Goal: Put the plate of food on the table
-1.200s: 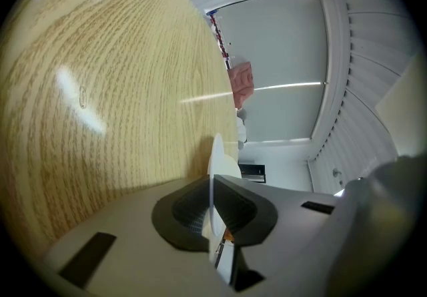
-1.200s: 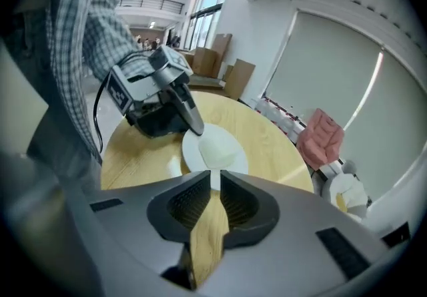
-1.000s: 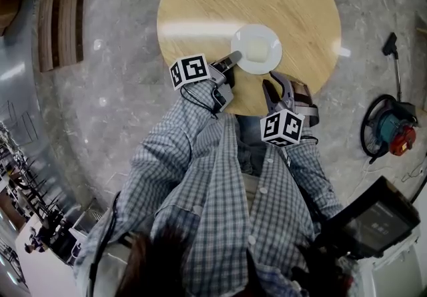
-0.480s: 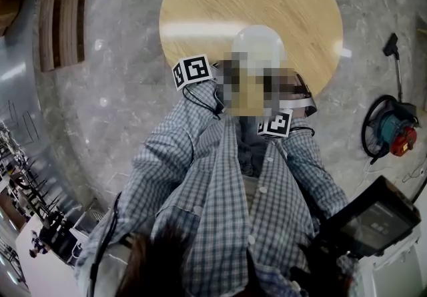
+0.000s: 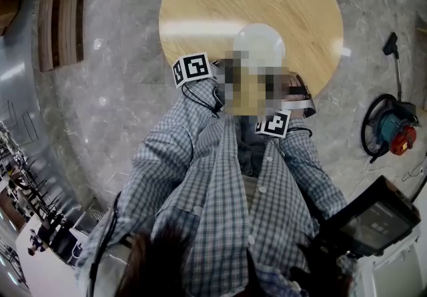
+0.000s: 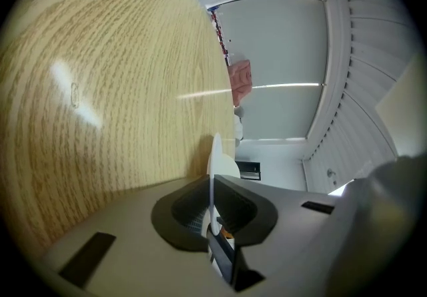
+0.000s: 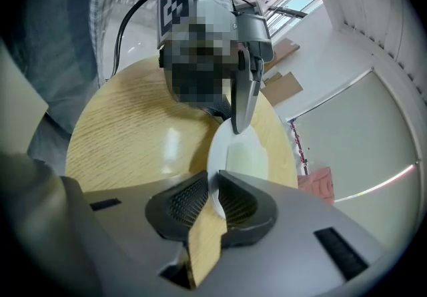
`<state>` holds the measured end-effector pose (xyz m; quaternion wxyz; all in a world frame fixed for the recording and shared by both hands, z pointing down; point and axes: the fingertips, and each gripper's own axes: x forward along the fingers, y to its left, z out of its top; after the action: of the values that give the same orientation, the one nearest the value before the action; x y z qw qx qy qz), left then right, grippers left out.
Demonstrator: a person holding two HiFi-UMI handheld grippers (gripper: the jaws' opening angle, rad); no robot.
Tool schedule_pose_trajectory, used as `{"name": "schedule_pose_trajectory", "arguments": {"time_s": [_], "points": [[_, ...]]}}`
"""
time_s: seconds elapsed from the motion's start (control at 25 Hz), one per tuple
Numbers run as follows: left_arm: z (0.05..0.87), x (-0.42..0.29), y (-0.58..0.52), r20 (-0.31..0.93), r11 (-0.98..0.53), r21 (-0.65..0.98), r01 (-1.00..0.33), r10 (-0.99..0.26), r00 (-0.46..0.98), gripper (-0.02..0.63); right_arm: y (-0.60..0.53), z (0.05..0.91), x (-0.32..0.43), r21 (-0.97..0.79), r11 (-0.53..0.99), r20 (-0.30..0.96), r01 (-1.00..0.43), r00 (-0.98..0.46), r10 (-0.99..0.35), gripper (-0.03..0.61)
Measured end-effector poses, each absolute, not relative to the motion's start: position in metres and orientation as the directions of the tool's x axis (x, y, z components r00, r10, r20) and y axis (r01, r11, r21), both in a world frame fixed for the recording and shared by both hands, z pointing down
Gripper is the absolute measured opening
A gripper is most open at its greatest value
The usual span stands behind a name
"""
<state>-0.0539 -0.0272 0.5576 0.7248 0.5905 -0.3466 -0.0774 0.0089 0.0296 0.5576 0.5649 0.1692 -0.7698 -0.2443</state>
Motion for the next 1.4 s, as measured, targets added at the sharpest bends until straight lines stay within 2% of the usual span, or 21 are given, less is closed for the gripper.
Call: {"name": "schedule_pose_trajectory", "arguments": {"time_s": [0.32, 0.48, 0.96, 1.4], "points": [[0.549, -0.048, -0.032, 0.363, 0.239, 0.931, -0.277, -0.518, 0.774, 0.030, 0.027, 0.556, 0.011, 0.569, 0.822, 0.783, -0.010, -0.301, -0.545, 0.055], [0.545, -0.046, -0.030, 0.345, 0.242, 0.937, -0.253, -0.518, 0.783, 0.161, 0.024, 0.555, 0.010, 0.572, 0.820, 0.781, -0.016, -0.296, -0.550, 0.055], [0.550, -0.058, -0.007, 0.357, 0.321, 0.925, -0.206, -0.540, 0.762, 0.161, 0.025, 0.564, 0.012, 0.566, 0.825, 0.794, 0.011, -0.279, -0.541, 0.057], [0.552, -0.053, -0.009, 0.360, 0.327, 0.923, -0.203, -0.546, 0.756, 0.161, 0.027, 0.572, 0.012, 0.453, 0.891, 0.841, -0.039, -0.312, -0.441, 0.057]]}}
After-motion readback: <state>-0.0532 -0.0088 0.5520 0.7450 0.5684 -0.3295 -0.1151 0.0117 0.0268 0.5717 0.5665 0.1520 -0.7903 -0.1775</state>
